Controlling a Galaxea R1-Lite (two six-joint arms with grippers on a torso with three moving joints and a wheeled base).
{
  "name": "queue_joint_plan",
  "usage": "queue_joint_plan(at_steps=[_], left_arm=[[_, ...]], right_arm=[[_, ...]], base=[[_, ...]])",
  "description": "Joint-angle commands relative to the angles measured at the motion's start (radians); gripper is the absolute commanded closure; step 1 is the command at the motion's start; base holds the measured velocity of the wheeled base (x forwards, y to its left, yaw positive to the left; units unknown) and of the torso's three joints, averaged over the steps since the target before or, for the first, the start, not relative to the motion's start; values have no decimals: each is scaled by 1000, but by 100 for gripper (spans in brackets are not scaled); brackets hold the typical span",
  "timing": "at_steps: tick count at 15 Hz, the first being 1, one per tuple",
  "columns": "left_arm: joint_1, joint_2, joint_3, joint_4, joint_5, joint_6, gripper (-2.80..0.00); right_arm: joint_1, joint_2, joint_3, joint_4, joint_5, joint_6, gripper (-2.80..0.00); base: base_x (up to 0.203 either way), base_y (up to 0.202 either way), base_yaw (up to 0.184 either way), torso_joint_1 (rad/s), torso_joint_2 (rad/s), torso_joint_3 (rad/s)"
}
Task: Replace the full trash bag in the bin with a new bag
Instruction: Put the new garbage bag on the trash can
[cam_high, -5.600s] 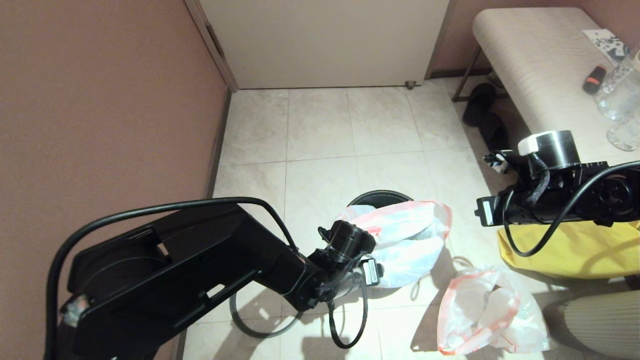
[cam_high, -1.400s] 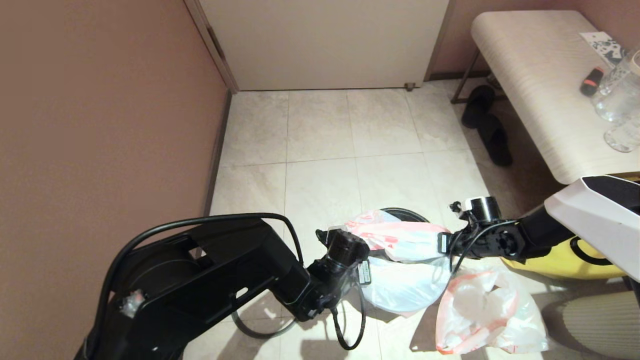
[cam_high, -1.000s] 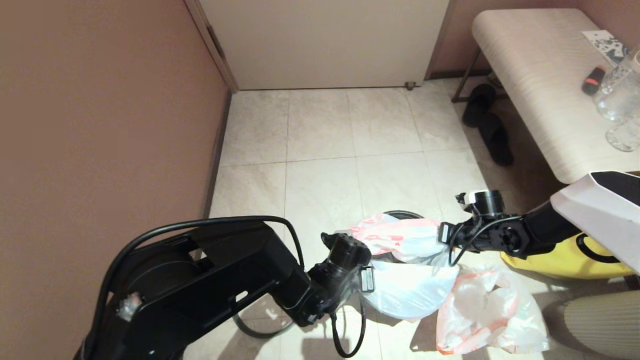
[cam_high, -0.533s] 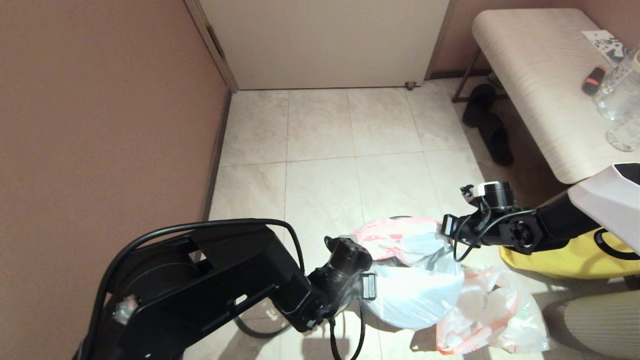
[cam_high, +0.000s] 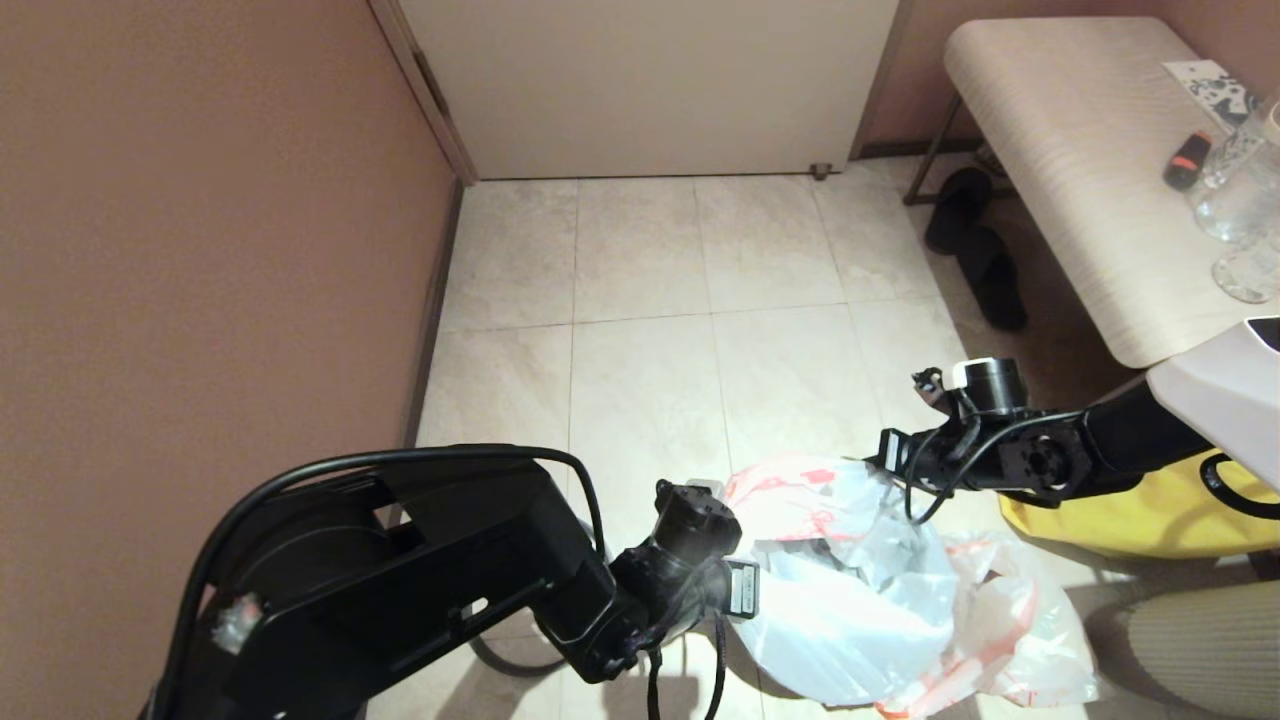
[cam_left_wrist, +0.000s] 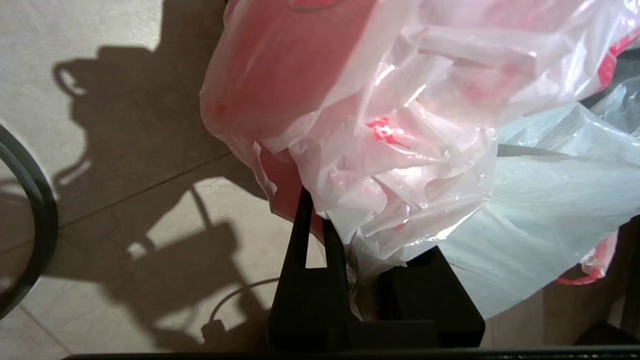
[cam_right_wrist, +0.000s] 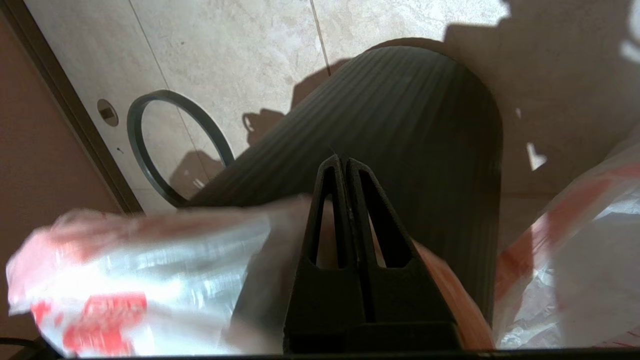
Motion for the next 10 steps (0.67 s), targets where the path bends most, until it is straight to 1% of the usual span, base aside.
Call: queue_joint_plan(at_steps=[1,3,6,8,10], left_arm=[[-2,-9,12,-3,-13,5,0],[-3,-12,22,-5,-26,11,0],[-3,-11,21,-7,-25,13,0],[0,-10,18,-7,-27,11,0],[0,-13,16,-11,-28,10,0]], right_arm=[[11,-3,-1,35,22,-2,0],[17,-8,-5,80,59,-14,0],[18,-26,-7,96,63,-27,0],[1,-76,-10,92,63,-11,0],[11,-171,-4,108,60,-2,0]], base=[[0,0,0,0,0,0],[0,0,0,0,0,0],[0,0,0,0,0,0],[0,0,0,0,0,0],[0,0,0,0,0,0]])
